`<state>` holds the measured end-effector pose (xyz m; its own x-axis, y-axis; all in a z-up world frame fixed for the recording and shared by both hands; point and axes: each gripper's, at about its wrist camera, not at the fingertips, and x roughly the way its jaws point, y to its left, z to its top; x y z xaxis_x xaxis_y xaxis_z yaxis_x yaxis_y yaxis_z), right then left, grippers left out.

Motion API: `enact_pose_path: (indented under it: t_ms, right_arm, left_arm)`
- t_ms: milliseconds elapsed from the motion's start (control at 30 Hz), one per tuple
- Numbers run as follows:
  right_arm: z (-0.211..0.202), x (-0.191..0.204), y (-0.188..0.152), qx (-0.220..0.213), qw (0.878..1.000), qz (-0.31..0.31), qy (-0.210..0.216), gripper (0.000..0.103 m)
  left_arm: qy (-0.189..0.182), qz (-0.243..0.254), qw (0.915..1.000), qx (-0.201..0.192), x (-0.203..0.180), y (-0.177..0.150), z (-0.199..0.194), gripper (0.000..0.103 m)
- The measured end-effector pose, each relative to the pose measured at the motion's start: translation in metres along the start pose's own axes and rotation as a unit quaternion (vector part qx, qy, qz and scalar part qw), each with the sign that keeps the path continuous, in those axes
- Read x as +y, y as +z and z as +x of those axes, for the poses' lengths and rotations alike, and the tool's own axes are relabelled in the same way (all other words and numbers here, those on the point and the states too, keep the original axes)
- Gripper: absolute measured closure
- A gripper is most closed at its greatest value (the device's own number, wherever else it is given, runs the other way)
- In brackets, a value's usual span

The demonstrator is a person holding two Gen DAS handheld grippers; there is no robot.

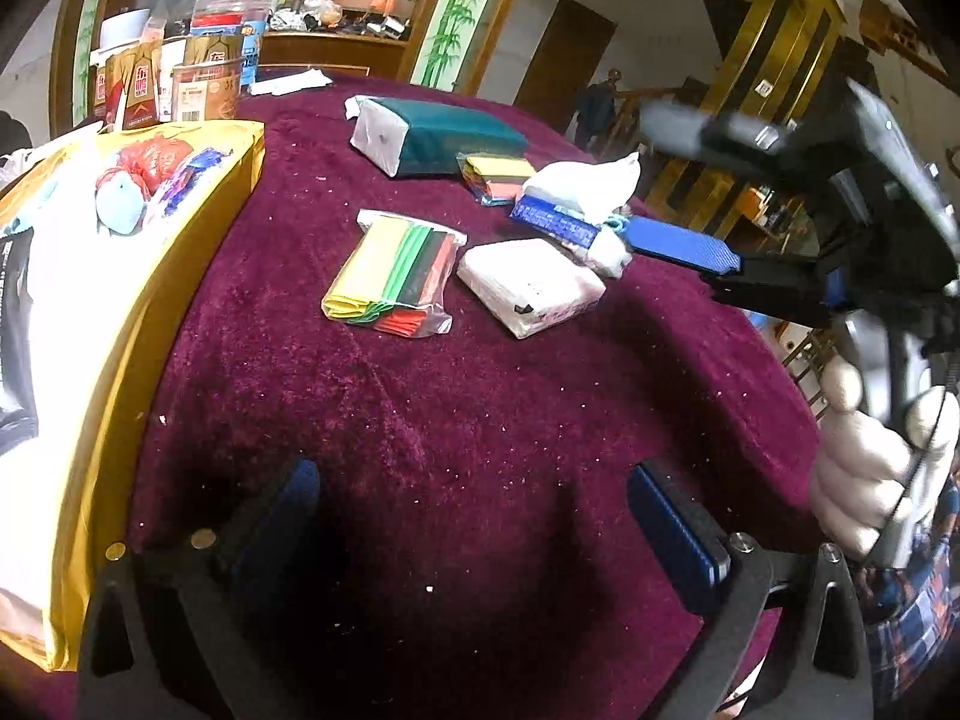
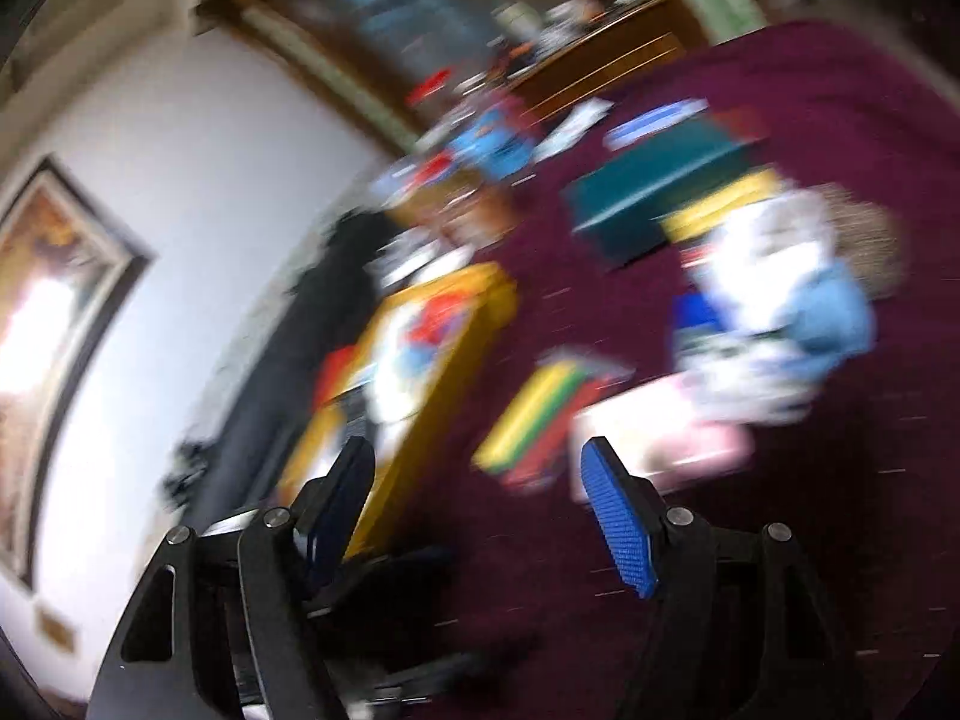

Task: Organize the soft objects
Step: 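Grasp the striped yellow-green-red packet with left gripper while right reaches the pink tissue pack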

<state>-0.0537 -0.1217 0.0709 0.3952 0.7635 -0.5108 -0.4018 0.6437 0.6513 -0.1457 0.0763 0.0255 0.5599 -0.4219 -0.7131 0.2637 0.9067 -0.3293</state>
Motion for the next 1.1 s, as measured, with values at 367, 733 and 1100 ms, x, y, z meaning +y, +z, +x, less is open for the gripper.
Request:
enact_pose_path:
  t_ms: [367, 733, 1100]
  right_arm:
    - [-0.037, -0.082, -0.008, -0.109, 0.984, 0.079, -0.118, 0.033]
    - [-0.032, -0.087, -0.008, -0.099, 0.985, 0.082, -0.115, 0.033]
    - [-0.025, -0.086, -0.01, -0.08, 0.984, 0.079, -0.14, 0.032]
  left_arm:
    - [0.091, 0.041, 0.995, 0.004, 0.005, 0.076, 0.036, 0.001]
    - [0.144, 0.066, 0.9866, 0.037, 0.007, 0.097, 0.094, 0.063]
    - [0.022, -0.014, 0.9987, -0.044, 0.02, 0.061, -0.013, 0.063]
